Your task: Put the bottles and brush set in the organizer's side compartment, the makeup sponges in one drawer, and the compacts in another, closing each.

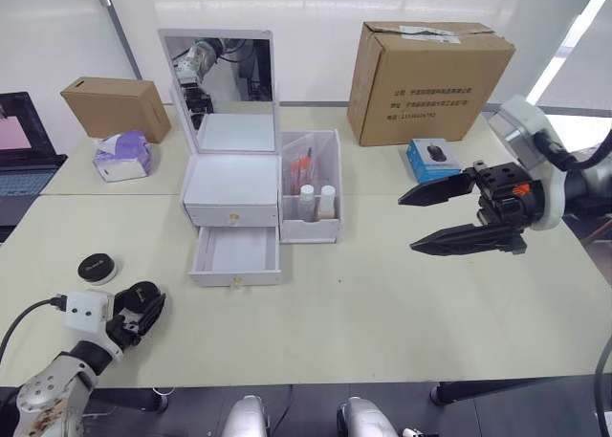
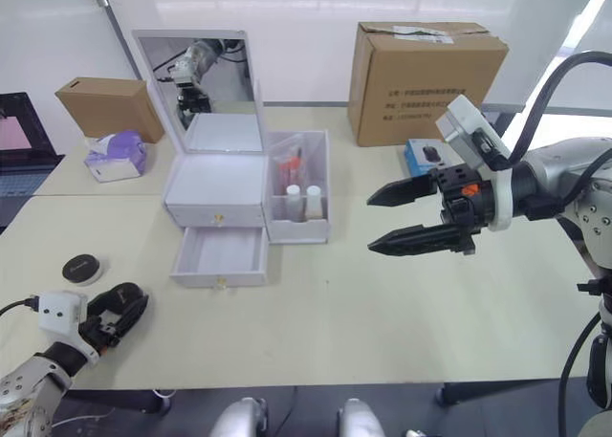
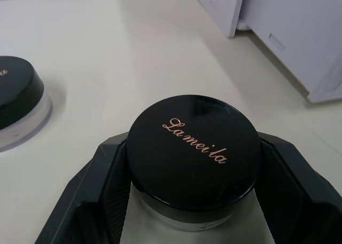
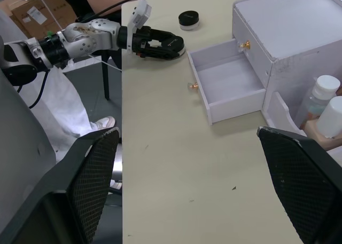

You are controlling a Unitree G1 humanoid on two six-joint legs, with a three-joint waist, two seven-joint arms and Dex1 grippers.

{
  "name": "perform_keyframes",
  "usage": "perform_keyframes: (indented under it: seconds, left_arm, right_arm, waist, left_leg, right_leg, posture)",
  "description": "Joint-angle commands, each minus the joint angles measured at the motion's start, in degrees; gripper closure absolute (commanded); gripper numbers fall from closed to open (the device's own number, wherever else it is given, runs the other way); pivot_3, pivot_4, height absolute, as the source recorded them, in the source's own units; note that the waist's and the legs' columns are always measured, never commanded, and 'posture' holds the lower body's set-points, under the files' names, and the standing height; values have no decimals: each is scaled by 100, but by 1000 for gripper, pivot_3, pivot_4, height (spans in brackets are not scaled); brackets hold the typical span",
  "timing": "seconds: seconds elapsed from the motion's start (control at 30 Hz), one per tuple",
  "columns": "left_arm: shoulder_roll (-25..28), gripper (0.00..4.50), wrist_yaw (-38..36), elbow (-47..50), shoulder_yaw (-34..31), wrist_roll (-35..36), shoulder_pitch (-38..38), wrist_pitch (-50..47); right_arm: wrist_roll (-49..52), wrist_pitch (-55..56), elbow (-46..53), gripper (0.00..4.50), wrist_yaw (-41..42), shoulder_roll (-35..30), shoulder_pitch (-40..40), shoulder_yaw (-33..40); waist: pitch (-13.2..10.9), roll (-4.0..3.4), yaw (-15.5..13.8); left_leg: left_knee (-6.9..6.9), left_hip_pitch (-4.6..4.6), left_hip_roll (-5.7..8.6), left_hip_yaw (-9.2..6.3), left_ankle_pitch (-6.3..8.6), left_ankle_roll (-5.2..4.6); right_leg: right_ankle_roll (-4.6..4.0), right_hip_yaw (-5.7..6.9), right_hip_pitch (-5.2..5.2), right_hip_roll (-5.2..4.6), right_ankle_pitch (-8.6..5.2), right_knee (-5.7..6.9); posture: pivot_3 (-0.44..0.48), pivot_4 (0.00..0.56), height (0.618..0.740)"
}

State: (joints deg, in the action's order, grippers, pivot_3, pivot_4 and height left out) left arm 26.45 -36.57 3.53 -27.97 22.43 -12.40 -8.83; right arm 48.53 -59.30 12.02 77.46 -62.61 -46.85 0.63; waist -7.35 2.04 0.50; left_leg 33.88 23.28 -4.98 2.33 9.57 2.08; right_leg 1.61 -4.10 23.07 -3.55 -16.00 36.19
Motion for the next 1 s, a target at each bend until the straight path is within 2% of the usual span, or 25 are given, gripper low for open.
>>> perform_keyframes:
  seconds: [0.03,0.17,0.23,0.37,0.53,0.73,1.0]
  left_arm:
    - [309,1588,-22,420,-293,404,390,-43]
    - [750,1588,-310,777,-9,927,994,-658]
    - [1006,1588,-603,954,405,1007,1269,-974]
    - [1305,1588,-1069,892,1143,781,1781,-1050]
    - [1419,1588,-1407,493,1650,490,2157,-940]
    - [1423,1588,-1548,-327,1872,226,2678,-868]
    - [1429,1588,-1888,-508,2021,61,2589,-778]
  right_arm:
    - [110,-10,142,0,-37,-70,24,261]
    - [176,-48,272,0,-208,-64,216,465]
    - [265,-106,415,0,-338,-62,376,635]
    - [532,-277,785,0,-737,-60,757,1042]
    - [910,-489,1183,0,-1216,-54,1142,1496]
    - [1390,-684,1613,0,-1792,-103,1683,2097]
    - [1617,-604,1734,0,-2112,-129,1871,2212]
  waist:
    - [0,2,-18]
    - [0,3,-37]
    - [1,-2,-50]
    - [2,-6,-37]
    - [2,-7,27]
    - [2,-7,24]
    - [2,-7,25]
  left_leg:
    - [0,0,0,0,0,0]
    - [1,0,0,-1,1,1]
    - [1,2,1,-1,1,1]
    - [2,-4,3,-2,-2,-3]
    - [1,-11,3,-32,-4,-7]
    - [2,-10,5,-49,-4,-7]
    - [3,-10,6,-49,-5,-7]
  right_leg:
    - [0,1,-1,0,0,0]
    - [3,0,-3,1,1,1]
    - [7,1,-4,2,3,0]
    - [34,-4,-38,4,19,-1]
    - [47,-3,-46,21,25,-1]
    - [58,-1,-55,27,17,-6]
    - [59,0,-59,24,16,-7]
  posture:
    - [0,150,740]
    - [0,150,740]
    - [0,150,740]
    - [0,150,740]
    - [0,150,740]
    - [0,150,740]
    - [0,150,740]
